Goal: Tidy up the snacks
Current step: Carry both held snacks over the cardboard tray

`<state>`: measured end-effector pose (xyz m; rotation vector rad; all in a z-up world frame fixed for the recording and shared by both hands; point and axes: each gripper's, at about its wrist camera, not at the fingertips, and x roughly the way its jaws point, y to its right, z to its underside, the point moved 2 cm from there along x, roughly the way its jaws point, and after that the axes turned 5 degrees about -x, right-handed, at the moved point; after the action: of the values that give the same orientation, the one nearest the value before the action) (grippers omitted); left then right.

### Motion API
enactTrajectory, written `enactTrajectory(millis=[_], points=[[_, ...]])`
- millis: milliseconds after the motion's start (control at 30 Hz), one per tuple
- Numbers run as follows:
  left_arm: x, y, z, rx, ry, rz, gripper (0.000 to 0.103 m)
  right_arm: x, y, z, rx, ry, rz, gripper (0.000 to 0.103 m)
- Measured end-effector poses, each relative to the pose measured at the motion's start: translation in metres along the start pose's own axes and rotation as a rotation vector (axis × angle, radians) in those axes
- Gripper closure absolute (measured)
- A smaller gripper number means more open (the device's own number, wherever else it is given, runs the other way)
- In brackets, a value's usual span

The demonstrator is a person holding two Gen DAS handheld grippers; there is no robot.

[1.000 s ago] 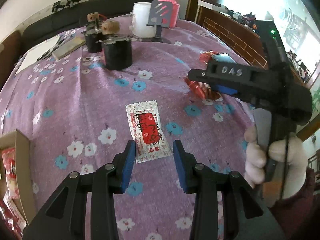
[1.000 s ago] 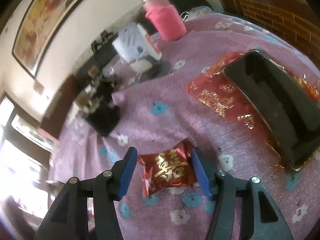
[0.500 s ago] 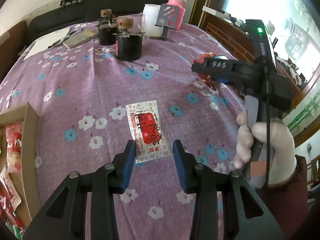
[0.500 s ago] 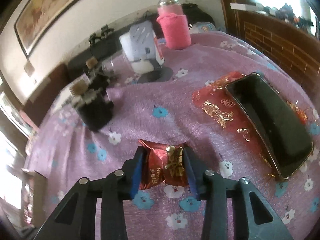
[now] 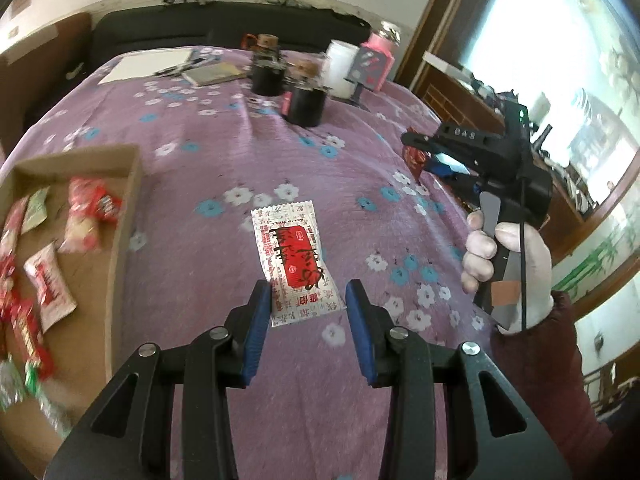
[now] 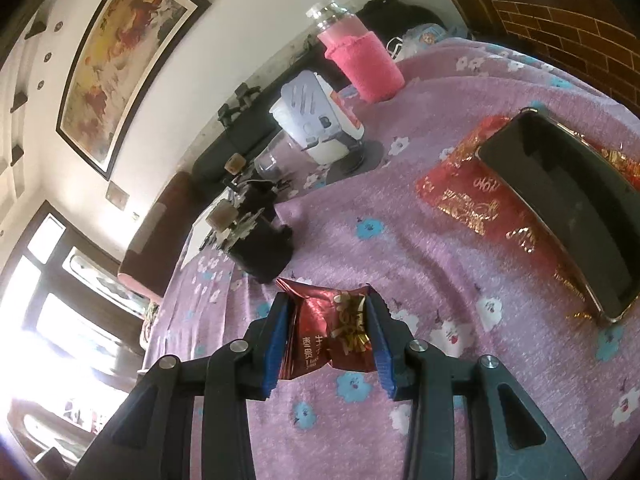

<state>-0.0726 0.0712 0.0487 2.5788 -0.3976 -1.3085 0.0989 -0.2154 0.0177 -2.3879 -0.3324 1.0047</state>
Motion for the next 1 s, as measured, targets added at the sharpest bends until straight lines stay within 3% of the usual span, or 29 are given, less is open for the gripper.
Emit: enactTrajectory(millis=[167, 433, 733, 1000], points=[[-0.023, -0.028, 0.010, -0.065, 0.036, -0.008, 0.067, 0.000, -0.010, 0.011, -0.038, -0.006, 0.023, 0.064], [-0.053, -0.068, 0.023, -0.131, 0.086, 0.006, 0.067, 0.007, -0.044, 0.039, -0.168, -0.037, 0.137, 0.063], [-0.077, -0.124, 0.029, -0.249, 0.136, -0.004, 0.067, -0.025, -0.110, 0.073, -0.267, -0.057, 0.027, 0.064], [-0.113, -0.181, 0.044, -0.349, 0.201, -0.103, 0.067, -0.028, -0.178, 0.105, -0.361, -0.106, -0.103, 0.064]])
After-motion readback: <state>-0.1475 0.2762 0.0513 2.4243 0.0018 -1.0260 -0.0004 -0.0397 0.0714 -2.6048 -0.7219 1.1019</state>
